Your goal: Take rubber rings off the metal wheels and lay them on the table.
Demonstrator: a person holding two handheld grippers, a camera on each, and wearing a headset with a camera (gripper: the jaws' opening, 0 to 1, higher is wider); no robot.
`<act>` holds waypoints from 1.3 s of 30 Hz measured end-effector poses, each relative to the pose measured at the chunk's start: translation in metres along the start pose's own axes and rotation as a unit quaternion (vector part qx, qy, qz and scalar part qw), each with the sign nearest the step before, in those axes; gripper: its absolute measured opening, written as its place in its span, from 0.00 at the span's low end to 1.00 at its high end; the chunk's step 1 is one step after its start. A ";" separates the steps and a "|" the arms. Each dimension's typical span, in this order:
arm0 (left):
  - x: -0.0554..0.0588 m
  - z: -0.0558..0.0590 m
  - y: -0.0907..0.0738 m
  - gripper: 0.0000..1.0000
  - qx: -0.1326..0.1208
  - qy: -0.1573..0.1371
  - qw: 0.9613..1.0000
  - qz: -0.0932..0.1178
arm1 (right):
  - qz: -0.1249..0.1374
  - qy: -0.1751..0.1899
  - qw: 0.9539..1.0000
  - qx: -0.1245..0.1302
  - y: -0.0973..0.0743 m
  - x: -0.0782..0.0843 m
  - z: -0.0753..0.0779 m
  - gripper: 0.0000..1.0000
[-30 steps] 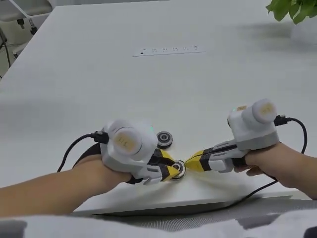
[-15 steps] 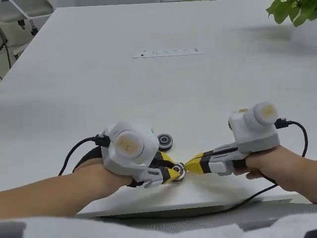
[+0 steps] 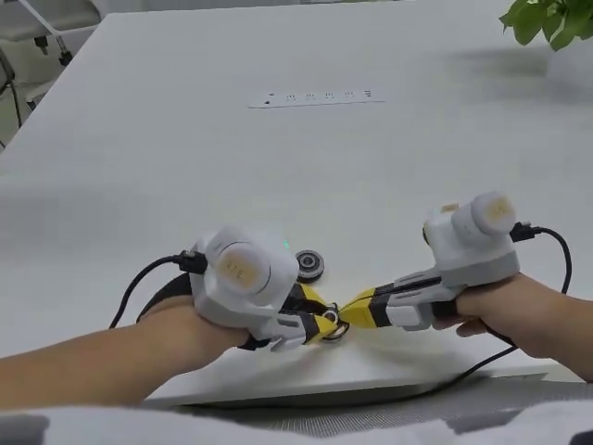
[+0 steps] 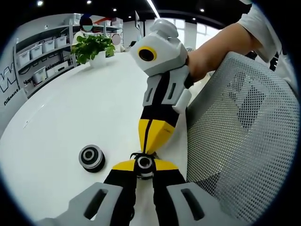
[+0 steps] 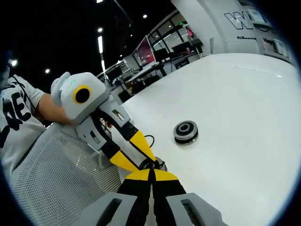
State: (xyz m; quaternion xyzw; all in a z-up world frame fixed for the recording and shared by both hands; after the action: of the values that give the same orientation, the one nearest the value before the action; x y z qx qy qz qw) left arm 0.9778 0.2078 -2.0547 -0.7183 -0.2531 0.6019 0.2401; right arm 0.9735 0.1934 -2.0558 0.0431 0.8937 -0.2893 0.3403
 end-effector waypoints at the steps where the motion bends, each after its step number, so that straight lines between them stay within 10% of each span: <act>1: 0.000 0.000 0.000 0.07 0.000 0.000 1.000 0.000 | 0.000 -0.001 1.000 0.000 0.000 0.000 0.000 0.00; 25: 0.000 0.001 0.001 0.07 -0.001 0.001 1.000 0.002 | 0.022 0.014 0.999 -0.040 0.000 -0.007 -0.017 0.00; 39: -0.001 0.001 0.001 0.07 -0.002 0.008 1.000 0.003 | 0.014 0.003 1.000 -0.012 -0.004 -0.003 -0.003 0.00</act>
State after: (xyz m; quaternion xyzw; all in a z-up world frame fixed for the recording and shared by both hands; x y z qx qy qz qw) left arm 0.9769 0.2067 -2.0550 -0.7240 -0.2504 0.5966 0.2392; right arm 0.9730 0.1925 -2.0502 0.0525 0.8975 -0.2735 0.3420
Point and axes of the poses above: the centre of the closed fingertips' face, and the gripper's own axes: y roughly forward along the fingers, z roughly to its right, x roughly out of its underside, the point moved 1 cm from there along -y, roughly backward along the fingers, and after that the axes turned 11 degrees about y, right-handed, at the moved point
